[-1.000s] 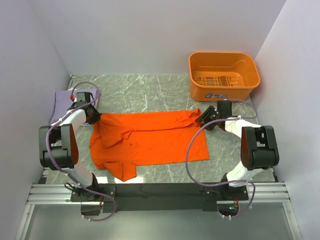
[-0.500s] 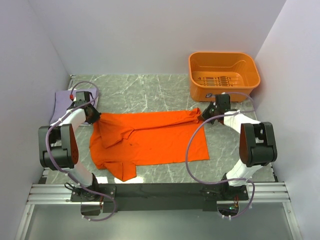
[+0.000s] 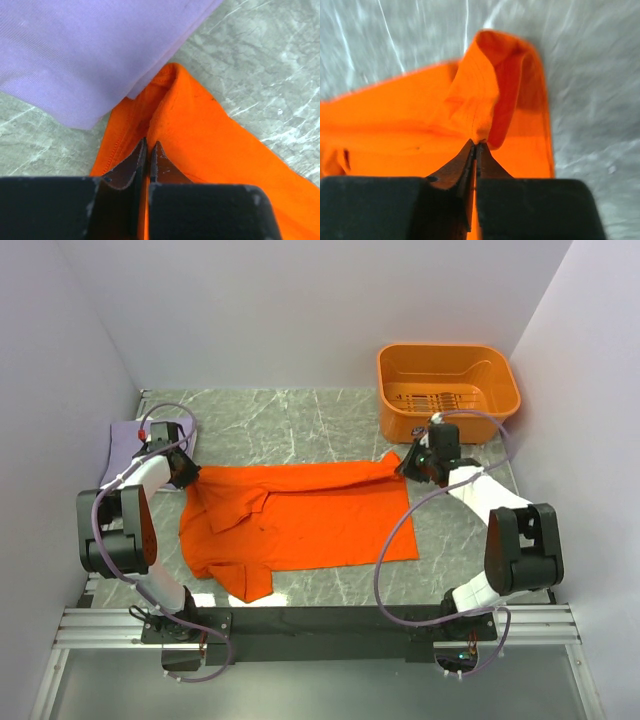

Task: Fold and stack the t-shirts
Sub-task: Fold the tshirt

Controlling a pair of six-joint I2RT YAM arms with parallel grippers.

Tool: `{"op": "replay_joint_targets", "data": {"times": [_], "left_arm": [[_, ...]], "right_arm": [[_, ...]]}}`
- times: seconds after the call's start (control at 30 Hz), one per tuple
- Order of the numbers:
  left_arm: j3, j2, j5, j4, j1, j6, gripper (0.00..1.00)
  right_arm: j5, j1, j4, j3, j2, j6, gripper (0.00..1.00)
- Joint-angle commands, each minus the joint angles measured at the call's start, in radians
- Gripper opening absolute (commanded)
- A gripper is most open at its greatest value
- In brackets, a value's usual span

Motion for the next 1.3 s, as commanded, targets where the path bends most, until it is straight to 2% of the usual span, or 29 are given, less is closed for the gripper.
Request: {"op": "replay_joint_targets", "data": {"times": [0.0,0.03,0.07,0.17,0.2,0.37,0.73,0.93,1.27], "left_arm": [[0.038,0.008,-0.024,-0.011,0.008,-0.003,0.01],[0.039,0.009,-0.022,-0.011,0.008,-0.003,0.01],[0.038,0.008,-0.021,-0.01,0.008,-0.003,0.01],[0.029,0.002,-0.014,-0.002,0.008,-0.003,0.01],[0.029,-0.001,-0.013,0.0,0.008,-0.001,0.01],[0.029,-0.004,-0.01,-0.002,0.008,0.002,0.01],[0.029,-0.006,-0.004,0.004,0.008,0.008,0.01],[0.027,-0.003,-0.004,0.006,0.008,0.008,0.01],[0.027,0.005,-0.008,0.003,0.008,0.011,0.01]], "right_arm": [[-0.016,0.06,-0.054,-0.047,0.004,-0.028,0.14],[-0.019,0.062,-0.055,-0.061,0.01,-0.016,0.2],[-0.012,0.053,-0.052,-0.085,0.009,0.007,0.33],[-0.018,0.014,-0.017,-0.084,-0.008,0.012,0.46],[-0.019,0.007,-0.009,-0.073,-0.008,0.009,0.48],[-0.025,-0.026,0.052,-0.004,0.036,0.036,0.49],[-0.076,-0.061,0.221,0.028,0.179,0.107,0.54],[-0.124,-0.064,0.254,0.053,0.239,0.096,0.54],[-0.108,-0.066,0.254,0.079,0.3,0.113,0.54]]}}
